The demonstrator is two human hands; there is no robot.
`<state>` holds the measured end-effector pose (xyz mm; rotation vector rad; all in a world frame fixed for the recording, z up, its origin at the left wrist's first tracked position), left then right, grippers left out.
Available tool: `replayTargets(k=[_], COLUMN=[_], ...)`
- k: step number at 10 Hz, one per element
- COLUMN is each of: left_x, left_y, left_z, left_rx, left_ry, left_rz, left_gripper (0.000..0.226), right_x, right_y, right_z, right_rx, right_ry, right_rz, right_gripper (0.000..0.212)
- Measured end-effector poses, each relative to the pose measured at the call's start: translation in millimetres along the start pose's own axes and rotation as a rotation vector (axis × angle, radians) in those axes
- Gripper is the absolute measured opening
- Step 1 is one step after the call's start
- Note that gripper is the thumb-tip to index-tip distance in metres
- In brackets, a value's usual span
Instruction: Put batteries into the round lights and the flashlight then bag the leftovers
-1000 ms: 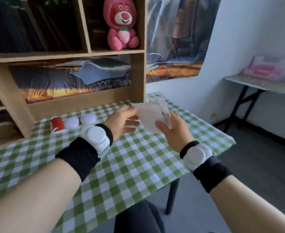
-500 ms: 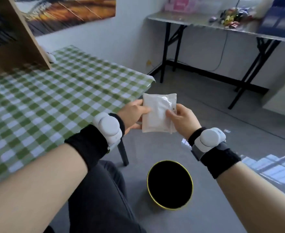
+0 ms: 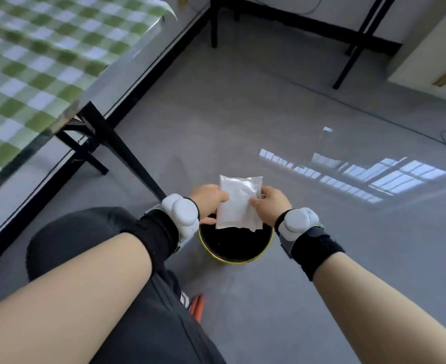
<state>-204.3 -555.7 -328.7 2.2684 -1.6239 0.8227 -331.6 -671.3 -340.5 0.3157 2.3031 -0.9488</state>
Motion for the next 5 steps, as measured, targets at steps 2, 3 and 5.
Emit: replayTargets(k=[2, 3, 5], left_x=[-31, -35, -12], left_y=[19, 18, 8], left_z=[29, 37, 41], left_rx=[-0.002, 0.025, 0.026], left_ry=[-0.069, -0.061, 0.088], left_rz=[0.02, 0.076, 0.315], left_gripper=[0.035, 0.017, 0.031], right_x=[42, 58, 60], right_y=[30, 35, 36], right_z=[10, 10, 18], right_rx=[-0.05, -0.048, -0.015], right_ry=[0.082, 0.132, 0.124], right_rz=[-0.031, -0.065, -0.082], right_gripper=[0.018, 0.01, 0.038])
Point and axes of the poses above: each hand's wrist, its own z-axis towards the middle knuckle, its own y-axis out of the palm, x = y × z, the point moved 9 cm from there along z, towards the middle knuckle, and after that the axes turned 2 degrees about -y, right-handed, at the moved point
